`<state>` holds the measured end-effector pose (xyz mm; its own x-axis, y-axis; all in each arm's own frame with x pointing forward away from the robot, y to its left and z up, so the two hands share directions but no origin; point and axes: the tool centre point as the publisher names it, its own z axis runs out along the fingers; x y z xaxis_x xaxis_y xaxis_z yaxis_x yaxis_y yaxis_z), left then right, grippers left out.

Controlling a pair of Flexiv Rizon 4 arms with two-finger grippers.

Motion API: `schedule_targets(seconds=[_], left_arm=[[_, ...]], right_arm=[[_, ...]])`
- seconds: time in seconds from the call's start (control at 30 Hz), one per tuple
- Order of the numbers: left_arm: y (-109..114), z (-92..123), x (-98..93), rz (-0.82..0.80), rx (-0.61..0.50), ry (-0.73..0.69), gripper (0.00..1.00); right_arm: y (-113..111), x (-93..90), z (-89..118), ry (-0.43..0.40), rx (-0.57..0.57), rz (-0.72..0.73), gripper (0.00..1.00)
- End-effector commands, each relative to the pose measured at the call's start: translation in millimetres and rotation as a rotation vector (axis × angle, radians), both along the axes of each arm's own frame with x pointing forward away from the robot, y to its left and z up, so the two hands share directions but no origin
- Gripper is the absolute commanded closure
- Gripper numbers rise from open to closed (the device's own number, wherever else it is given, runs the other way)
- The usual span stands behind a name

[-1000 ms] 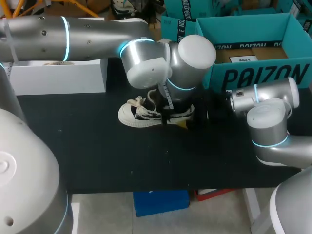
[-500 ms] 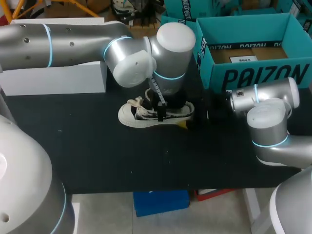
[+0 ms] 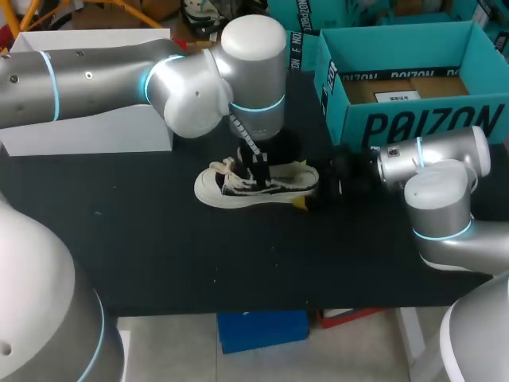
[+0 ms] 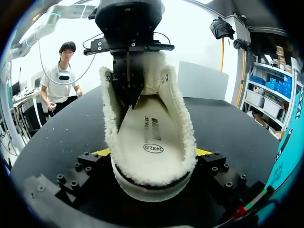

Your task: Take the shoe out of the shoebox, open the shoe tongue, remove and reinsert the insole, then place the shoe into the shoebox

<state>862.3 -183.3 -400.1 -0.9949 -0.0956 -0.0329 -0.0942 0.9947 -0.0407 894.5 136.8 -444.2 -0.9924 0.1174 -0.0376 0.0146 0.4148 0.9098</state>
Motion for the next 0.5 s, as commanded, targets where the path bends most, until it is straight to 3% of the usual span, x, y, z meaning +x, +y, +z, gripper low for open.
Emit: schedule_targets(seconds=[0.03, 0.5], left_arm=[[0.6, 10.1, -3.7, -0.004, -0.032, -0.008, 1.00], [-3.0, 21.2, -2.5, 0.004, -0.065, -0.011, 1.00]], right_arm=[[1.5, 0.9, -1.4, 0.002, -0.001, 0.000, 1.00], [1.5, 0.9, -1.4, 0.002, -0.001, 0.000, 1.00]])
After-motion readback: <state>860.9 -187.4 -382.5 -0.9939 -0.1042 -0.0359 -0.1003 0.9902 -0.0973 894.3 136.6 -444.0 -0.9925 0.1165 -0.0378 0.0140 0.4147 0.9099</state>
